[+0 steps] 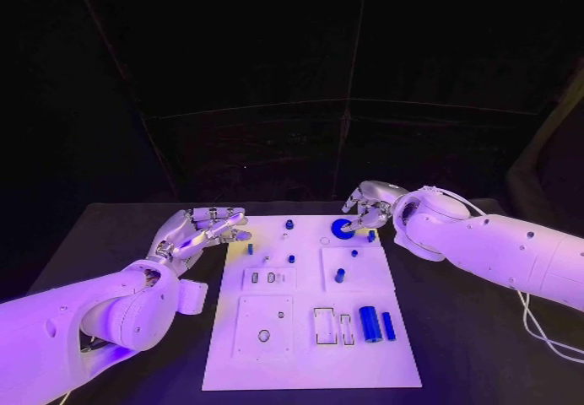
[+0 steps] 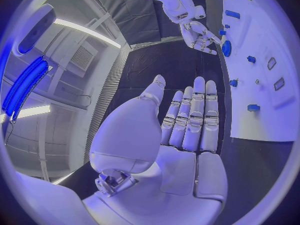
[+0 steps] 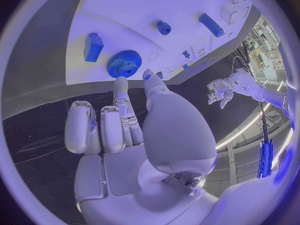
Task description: Assemble the parts on the task board
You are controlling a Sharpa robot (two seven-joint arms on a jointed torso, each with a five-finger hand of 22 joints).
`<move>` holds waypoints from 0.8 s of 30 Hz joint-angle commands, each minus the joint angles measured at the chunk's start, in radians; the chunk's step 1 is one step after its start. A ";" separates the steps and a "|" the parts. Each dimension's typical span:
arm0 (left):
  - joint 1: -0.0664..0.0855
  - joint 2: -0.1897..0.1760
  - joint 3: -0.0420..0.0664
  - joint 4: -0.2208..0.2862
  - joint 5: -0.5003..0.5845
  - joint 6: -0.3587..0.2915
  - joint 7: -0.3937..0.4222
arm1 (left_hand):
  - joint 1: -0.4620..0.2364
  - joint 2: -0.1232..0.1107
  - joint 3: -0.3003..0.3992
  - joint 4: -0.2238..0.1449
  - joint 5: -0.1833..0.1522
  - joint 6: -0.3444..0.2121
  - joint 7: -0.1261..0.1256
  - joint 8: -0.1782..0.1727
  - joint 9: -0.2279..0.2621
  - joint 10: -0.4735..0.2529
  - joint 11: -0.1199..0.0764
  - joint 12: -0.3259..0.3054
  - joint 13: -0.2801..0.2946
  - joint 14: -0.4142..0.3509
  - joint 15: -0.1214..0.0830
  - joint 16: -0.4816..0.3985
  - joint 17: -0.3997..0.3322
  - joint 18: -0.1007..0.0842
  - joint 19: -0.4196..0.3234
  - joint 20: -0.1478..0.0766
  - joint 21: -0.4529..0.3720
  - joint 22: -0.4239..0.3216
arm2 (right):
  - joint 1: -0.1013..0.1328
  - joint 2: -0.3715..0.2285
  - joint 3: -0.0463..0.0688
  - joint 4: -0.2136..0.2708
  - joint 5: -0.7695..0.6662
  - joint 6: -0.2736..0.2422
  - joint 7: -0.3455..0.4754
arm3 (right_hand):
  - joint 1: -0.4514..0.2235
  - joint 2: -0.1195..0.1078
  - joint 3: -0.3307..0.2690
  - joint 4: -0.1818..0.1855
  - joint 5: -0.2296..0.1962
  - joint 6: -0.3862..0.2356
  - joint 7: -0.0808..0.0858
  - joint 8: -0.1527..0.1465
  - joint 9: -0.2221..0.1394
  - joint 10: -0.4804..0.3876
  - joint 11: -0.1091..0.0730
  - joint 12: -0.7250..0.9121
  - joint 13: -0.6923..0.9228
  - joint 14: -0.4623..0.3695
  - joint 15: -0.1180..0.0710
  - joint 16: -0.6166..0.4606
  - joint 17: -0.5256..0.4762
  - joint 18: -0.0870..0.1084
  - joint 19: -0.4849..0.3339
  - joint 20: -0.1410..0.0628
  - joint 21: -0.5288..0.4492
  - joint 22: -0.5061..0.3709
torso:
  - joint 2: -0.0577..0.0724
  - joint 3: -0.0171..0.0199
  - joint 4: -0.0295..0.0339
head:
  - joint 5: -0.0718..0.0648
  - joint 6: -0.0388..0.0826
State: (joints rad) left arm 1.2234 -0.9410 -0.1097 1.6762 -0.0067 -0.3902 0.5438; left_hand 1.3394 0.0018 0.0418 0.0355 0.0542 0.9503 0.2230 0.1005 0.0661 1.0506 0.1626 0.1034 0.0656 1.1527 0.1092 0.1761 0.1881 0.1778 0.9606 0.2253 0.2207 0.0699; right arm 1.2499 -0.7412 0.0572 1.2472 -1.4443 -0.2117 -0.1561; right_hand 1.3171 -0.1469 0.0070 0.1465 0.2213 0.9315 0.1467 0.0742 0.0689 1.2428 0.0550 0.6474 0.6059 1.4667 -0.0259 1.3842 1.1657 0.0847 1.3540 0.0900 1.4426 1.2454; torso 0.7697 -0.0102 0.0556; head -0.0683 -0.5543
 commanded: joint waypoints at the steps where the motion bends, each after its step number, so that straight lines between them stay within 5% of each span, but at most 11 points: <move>1: 0.001 0.002 0.001 -0.002 -0.005 0.016 0.004 | -0.002 0.008 0.001 -0.004 -0.005 0.000 0.005 -0.007 -0.001 -0.003 0.007 -0.004 -0.001 0.003 0.007 -0.005 0.001 0.006 0.002 0.004 -0.007 -0.001 | 0.002 0.009 0.001 -0.009 -0.015 0.075 -0.028 | 0.024 0.001 -0.015 0.034 0.006 -0.009 0.002 0.001 0.000 -0.011 0.001 0.028 0.037 0.039 0.005 0.006 0.007 -0.017 0.006 0.005 0.004 0.002 | 0.001 0.0000 0.0010 | 0.000 -0.002; 6: 0.001 0.004 0.001 -0.007 -0.005 0.016 0.003 | -0.002 0.008 0.001 -0.004 -0.005 0.000 0.005 -0.007 -0.001 -0.003 0.007 -0.004 -0.001 0.003 0.007 -0.005 0.001 0.006 0.002 0.004 -0.007 -0.001 | 0.002 0.020 0.001 -0.026 -0.029 0.093 -0.033 | 0.064 -0.004 -0.033 0.094 0.005 -0.012 0.002 0.004 0.000 -0.012 0.003 0.089 0.115 0.041 0.010 0.019 0.029 -0.018 0.009 0.006 0.007 0.010 | 0.001 -0.0009 0.0010 | -0.001 -0.005; 24: 0.001 0.006 0.001 -0.012 -0.005 0.019 0.002 | -0.002 0.008 0.001 -0.004 -0.005 0.000 0.005 -0.007 -0.001 -0.003 0.007 -0.004 -0.001 0.003 0.007 -0.005 0.001 0.006 0.002 0.004 -0.007 -0.001 | 0.001 0.053 0.001 -0.067 -0.055 0.115 -0.036 | 0.118 0.033 -0.012 0.094 0.034 0.005 -0.003 0.016 0.003 0.005 -0.002 0.169 0.208 0.047 0.006 0.039 0.069 -0.021 0.019 0.003 0.015 0.027 | 0.001 -0.0023 0.0011 | 0.000 -0.009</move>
State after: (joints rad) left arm 1.2232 -0.9361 -0.1099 1.6639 -0.0068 -0.3851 0.5412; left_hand 1.3398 0.0021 0.0418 0.0356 0.0542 0.9503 0.2229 0.1006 0.0662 1.0506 0.1626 0.1034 0.0658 1.1527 0.1092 0.1762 0.1879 0.1779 0.9606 0.2253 0.2207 0.0701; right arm 1.2493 -0.6897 0.0571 1.1805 -1.4861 -0.1133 -0.1901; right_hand 1.4295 -0.1153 -0.0100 0.2416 0.2500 0.9301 0.1418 0.0839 0.0701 1.2394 0.0525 0.8137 0.8116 1.4651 -0.0248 1.4211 1.2346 0.0832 1.3640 0.0928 1.4515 1.2715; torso 0.7703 -0.0119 0.0578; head -0.0694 -0.5629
